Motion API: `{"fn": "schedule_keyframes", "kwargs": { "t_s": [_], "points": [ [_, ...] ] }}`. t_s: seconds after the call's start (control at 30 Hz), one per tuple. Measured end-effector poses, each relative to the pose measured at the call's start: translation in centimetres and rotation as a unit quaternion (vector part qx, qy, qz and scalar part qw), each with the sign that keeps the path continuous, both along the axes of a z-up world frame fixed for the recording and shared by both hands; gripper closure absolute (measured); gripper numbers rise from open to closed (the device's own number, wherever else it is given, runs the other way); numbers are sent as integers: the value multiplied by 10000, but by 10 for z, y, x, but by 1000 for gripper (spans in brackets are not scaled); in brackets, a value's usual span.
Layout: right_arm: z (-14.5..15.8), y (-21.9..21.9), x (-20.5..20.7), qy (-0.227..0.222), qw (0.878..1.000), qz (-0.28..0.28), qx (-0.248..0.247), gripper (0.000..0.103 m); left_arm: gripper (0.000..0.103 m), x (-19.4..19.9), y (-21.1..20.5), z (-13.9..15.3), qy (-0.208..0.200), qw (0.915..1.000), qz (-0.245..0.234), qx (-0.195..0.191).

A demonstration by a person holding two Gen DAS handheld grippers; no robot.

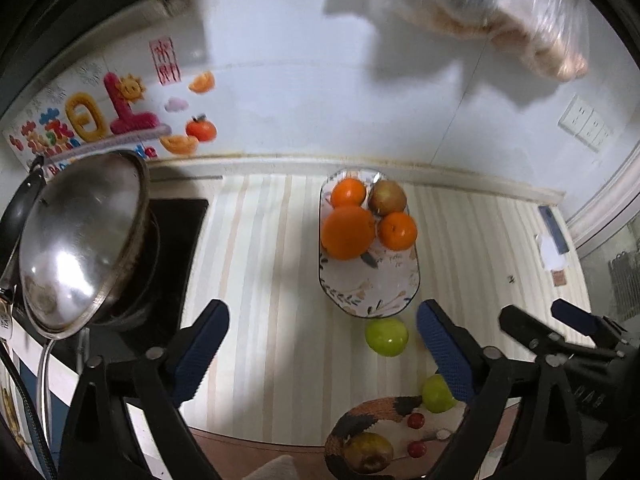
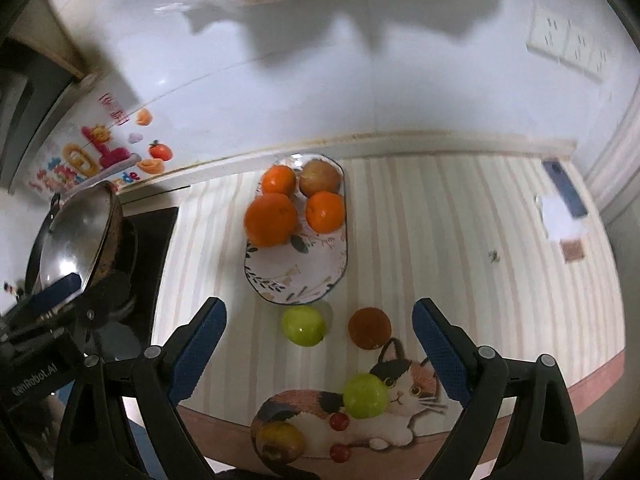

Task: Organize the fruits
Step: 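Move both tools back toward the remaining fruit on the mat, then grasp the green apple with the left tool while the right tool grasps the brown fruit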

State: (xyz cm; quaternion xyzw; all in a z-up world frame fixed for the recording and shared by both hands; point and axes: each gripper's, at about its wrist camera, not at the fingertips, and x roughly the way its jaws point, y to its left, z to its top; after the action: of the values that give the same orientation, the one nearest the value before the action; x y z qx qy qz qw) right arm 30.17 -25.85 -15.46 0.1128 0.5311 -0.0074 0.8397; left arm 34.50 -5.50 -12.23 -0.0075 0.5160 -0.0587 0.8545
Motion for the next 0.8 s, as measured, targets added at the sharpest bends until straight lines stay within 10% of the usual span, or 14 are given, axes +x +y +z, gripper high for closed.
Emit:
{"fn": "schedule_keyframes", "kwargs": {
  "t_s": [0.6,0.8],
  "points": [
    [-165,-87,7,1568,9857,-570,229,4,4,47,-98,-185,2113,9724,-979,176],
    [-179,-98,1,1681,9834,-636,258,4,40,48,-117,-208,2091,9695,-1232,343]
  ]
}}
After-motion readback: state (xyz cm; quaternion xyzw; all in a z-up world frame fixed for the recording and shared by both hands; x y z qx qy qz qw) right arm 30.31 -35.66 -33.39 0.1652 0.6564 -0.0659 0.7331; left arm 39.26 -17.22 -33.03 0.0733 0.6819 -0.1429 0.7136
